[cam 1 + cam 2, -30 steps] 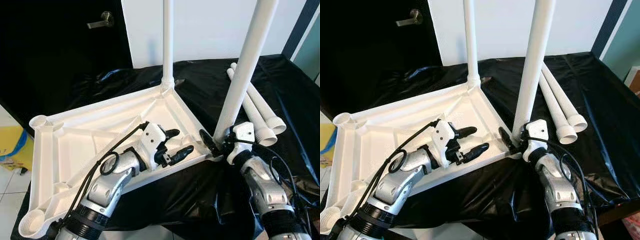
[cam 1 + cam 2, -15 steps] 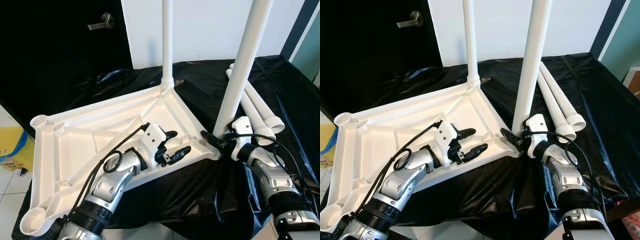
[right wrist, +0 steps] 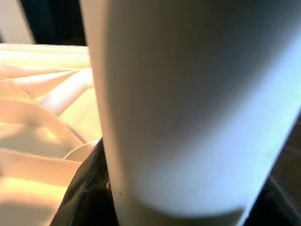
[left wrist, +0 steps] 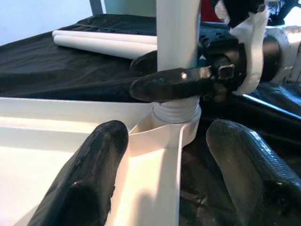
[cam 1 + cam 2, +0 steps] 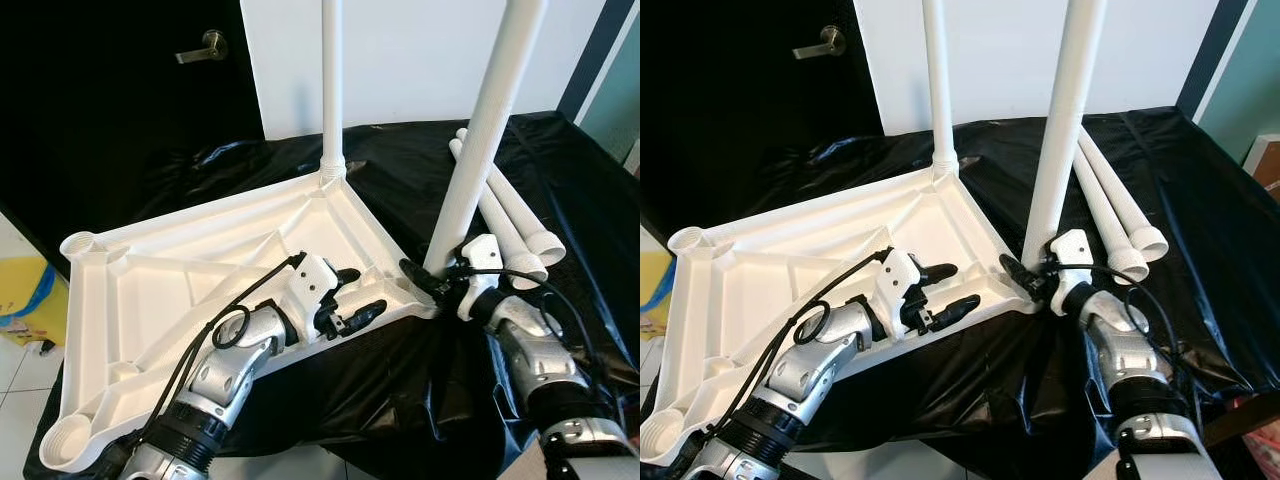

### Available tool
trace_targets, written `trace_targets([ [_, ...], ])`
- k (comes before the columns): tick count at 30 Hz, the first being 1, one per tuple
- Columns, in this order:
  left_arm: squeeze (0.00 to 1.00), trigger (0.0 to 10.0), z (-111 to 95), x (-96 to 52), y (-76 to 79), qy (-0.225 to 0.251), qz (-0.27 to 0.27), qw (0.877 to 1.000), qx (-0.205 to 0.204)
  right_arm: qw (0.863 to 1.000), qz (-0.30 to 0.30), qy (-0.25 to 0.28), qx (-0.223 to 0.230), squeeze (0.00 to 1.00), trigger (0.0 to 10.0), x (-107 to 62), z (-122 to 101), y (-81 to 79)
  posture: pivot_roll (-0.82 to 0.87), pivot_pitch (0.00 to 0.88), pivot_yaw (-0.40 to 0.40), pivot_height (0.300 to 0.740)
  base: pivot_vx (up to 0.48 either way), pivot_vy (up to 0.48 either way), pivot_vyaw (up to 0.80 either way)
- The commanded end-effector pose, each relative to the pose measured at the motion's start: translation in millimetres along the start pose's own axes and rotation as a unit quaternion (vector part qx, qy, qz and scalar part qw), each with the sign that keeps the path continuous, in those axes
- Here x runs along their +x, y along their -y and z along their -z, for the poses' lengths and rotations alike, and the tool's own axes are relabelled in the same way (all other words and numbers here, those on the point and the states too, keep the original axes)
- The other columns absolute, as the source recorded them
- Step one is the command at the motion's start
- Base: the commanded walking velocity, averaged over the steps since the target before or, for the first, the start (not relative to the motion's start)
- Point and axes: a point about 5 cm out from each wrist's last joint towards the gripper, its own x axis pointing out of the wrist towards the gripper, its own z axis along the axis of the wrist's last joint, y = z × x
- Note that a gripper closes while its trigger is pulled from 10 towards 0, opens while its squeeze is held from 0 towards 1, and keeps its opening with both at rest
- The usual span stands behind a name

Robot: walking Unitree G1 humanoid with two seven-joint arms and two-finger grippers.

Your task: Building children table

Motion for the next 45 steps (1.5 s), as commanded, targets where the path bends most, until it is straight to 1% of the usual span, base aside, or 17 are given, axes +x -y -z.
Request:
trace_targets([
  [1, 0.0, 10.0, 1, -0.2, 0.8, -0.006, 0.032, 0.999, -0.002, 0.999, 0.025, -0.025, 0.019, 0.0, 10.0, -4.1, 13, -4.6, -0.15, 0.0, 0.052, 0.74, 0.0, 0.0, 0.0],
  [5, 0.0, 10.0, 3, 0.2, -0.3, -0.007, 0.024, 1.0, -0.005, 0.998, 0.058, -0.041, 0.001, 0.0, 10.0, -3.8, 19, -9.8, -0.15, 0.0, 0.048, 0.74, 0.0, 0.0, 0.0],
  [7, 0.0, 10.0, 3, 0.2, -0.3, -0.007, 0.024, 1.0, -0.005, 0.998, 0.058, -0.041, 0.001, 0.0, 10.0, -3.8, 19, -9.8, -0.15, 0.0, 0.048, 0.74, 0.0, 0.0, 0.0],
  [10, 0.0, 10.0, 5, 1.1, 0.2, -0.01, 0.017, 1.0, -0.008, 0.98, 0.19, -0.063, 0.017, 0.0, 10.0, -6.5, 31, -17.1, -0.16, 0.0, 0.041, 0.74, 0.0, 0.0, 0.0],
  [13, 0.0, 10.0, 5, 1.1, 0.6, -0.01, 0.017, 1.0, -0.009, 0.975, 0.212, -0.063, 0.021, 0.0, 10.0, -6.9, 33, -19.2, -0.16, 0.0, 0.041, 0.74, 0.0, 0.0, 0.0],
  [14, 0.0, 10.0, 6, 0.9, 1.1, -0.01, 0.016, 1.0, -0.01, 0.969, 0.237, -0.062, 0.031, 0.0, 10.0, -6.5, 34, -23.5, -0.16, 0.0, 0.039, 0.74, 0.0, 0.0, 0.0],
  [15, 0.0, 10.0, 6, 0.9, 1.1, -0.01, 0.016, 1.0, -0.01, 0.969, 0.237, -0.062, 0.031, 0.0, 10.0, -6.5, 34, -23.5, -0.16, 0.0, 0.039, 0.74, 0.0, 0.0, 0.0],
  [16, 0.0, 10.0, 6, 1.0, 1.4, -0.01, 0.015, 1.0, -0.01, 0.964, 0.257, -0.06, 0.036, 0.0, 10.0, -6.0, 35, -27.6, -0.16, 0.0, 0.036, 0.74, 0.0, 0.0, 0.0],
  [17, 0.0, 10.0, 6, 1.0, 1.4, -0.01, 0.015, 1.0, -0.01, 0.964, 0.257, -0.06, 0.036, 0.0, 10.0, -6.0, 35, -27.6, -0.16, 0.0, 0.036, 0.74, 0.0, 0.0, 0.0],
  [18, 0.0, 10.0, 6, 1.3, 1.8, -0.01, 0.016, 1.0, -0.01, 0.959, 0.275, -0.06, 0.044, 0.0, 10.0, -4.8, 36, -34.0, -0.15, 0.0, 0.031, 0.74, 0.0, 0.0, 0.0],
  [20, 0.0, 10.0, 6, 1.6, 2.1, -0.01, 0.017, 1.0, -0.01, 0.955, 0.287, -0.06, 0.048, 0.0, 10.0, -4.2, 36, -38.3, -0.15, 0.0, 0.031, 0.74, 0.0, 0.0, 0.0],
  [23, 0.0, 10.0, 6, 1.5, 1.4, -0.008, 0.016, 1.0, -0.012, 0.956, 0.281, -0.059, 0.051, 0.0, 10.0, -1.8, 35, -45.0, -0.15, 0.0, 0.029, 0.74, 0.0, 0.0, 0.0],
  [35, 0.0, 10.0, 4, 0.4, 2.0, -0.005, 0.013, 1.0, -0.014, 0.957, 0.283, -0.047, 0.038, 0.0, 10.0, 1.8, 28, -52.1, -0.14, 0.0, 0.025, 0.74, 0.0, 0.0, 0.0],
  [36, 0.0, 10.0, 5, -0.4, 1.8, -0.005, 0.012, 1.0, -0.015, 0.958, 0.282, -0.046, 0.037, 0.4, 10.0, 2.3, 28, -52.5, -0.14, 0.0, 0.024, 0.74, 0.0, 0.0, 0.0],
  [37, 0.0, 10.0, 5, -0.9, 1.5, -0.005, 0.011, 1.0, -0.015, 0.958, 0.281, -0.046, 0.036, 0.4, 10.0, 2.6, 27, -53.0, -0.14, 0.0, 0.023, 0.74, 0.0, 0.0, 0.0],
  [38, 0.0, 10.0, 4, -1.3, 1.1, -0.005, 0.009, 1.0, -0.015, 0.959, 0.278, -0.044, 0.035, 1.0, 10.0, 3.2, 26, -53.5, -0.14, 0.0, 0.022, 0.74, 0.0, 0.0, 0.0],
  [45, 0.0, 10.0, 2, -1.9, -2.6, 0.002, -0.005, 1.0, -0.014, 0.967, 0.253, -0.015, 0.029, 1.0, 10.0, 0.4, 18, -51.1, -0.14, 0.0, 0.013, 0.74, 0.0, 0.0, 0.0],
])
